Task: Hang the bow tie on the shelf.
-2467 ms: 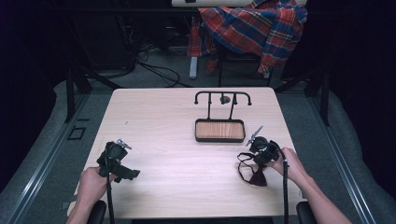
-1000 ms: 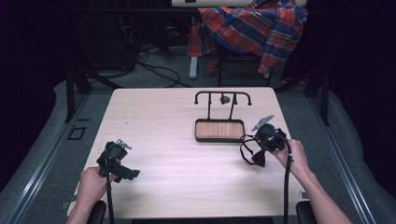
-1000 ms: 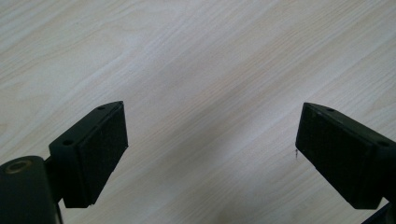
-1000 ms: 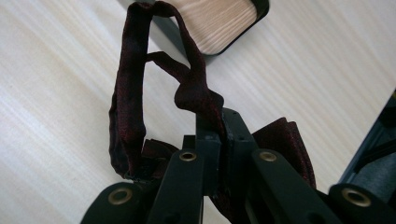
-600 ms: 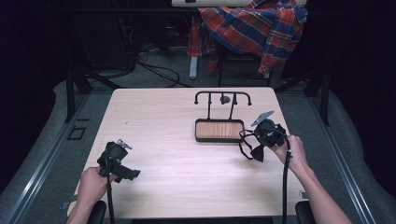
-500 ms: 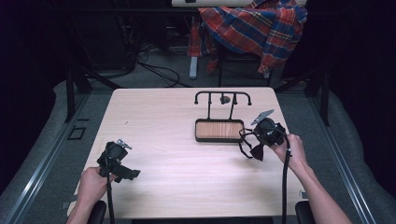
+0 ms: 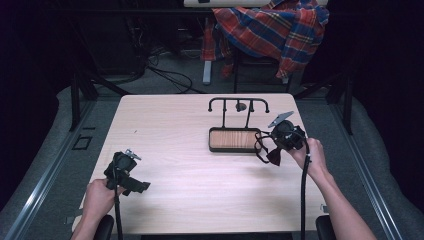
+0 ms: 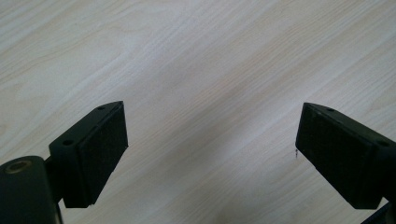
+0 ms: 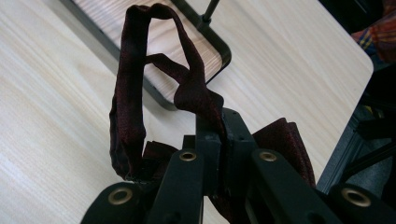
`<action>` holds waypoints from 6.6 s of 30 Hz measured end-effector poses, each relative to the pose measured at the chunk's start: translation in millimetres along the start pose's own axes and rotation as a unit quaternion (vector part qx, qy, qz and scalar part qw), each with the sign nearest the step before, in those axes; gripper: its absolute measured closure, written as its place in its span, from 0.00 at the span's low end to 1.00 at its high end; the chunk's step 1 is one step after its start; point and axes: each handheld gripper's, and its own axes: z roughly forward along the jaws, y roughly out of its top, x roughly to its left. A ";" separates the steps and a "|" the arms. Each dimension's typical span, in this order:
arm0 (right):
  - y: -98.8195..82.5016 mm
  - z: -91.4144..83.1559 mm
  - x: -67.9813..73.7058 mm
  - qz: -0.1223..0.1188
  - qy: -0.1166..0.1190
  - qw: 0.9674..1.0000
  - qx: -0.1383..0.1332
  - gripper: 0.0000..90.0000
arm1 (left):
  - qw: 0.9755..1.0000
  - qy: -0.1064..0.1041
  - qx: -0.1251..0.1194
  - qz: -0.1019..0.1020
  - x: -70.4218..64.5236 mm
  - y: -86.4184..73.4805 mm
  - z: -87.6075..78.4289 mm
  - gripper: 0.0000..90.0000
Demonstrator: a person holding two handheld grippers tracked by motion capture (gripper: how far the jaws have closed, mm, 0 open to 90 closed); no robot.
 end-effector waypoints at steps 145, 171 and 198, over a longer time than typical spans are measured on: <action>26.7 28.4 -52.0 0.134 0.075 0.984 -0.094 0.78 | 1.000 -0.014 0.008 0.013 -3.7 2.0 3.8 0.11; 3.8 -15.2 -32.4 0.123 0.104 0.984 -0.081 0.34 | 1.000 -0.011 0.004 0.012 -3.2 1.3 1.8 0.11; -39.7 -14.6 26.1 0.070 0.137 0.988 -0.009 0.10 | 1.000 -0.012 0.008 0.014 -3.9 1.8 2.7 0.11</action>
